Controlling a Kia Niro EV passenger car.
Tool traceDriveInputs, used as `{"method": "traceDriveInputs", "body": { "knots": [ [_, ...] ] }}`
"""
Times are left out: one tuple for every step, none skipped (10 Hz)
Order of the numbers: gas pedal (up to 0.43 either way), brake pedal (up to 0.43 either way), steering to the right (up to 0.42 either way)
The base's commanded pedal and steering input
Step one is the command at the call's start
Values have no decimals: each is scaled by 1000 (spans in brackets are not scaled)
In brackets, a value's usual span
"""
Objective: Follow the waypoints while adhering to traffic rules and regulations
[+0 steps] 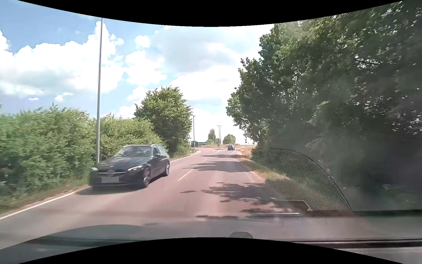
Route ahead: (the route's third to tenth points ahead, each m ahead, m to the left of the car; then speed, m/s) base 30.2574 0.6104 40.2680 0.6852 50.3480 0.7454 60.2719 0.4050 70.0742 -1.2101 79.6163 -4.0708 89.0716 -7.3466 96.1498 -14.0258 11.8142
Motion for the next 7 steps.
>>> {"method": "traceDriveInputs", "body": {
  "knots": [
    [118,0,-3],
    [118,0,-3],
    [118,0,-3],
    [110,0,-3],
    [110,0,-3],
    [110,0,-3],
    [110,0,-3]
  ]
}}
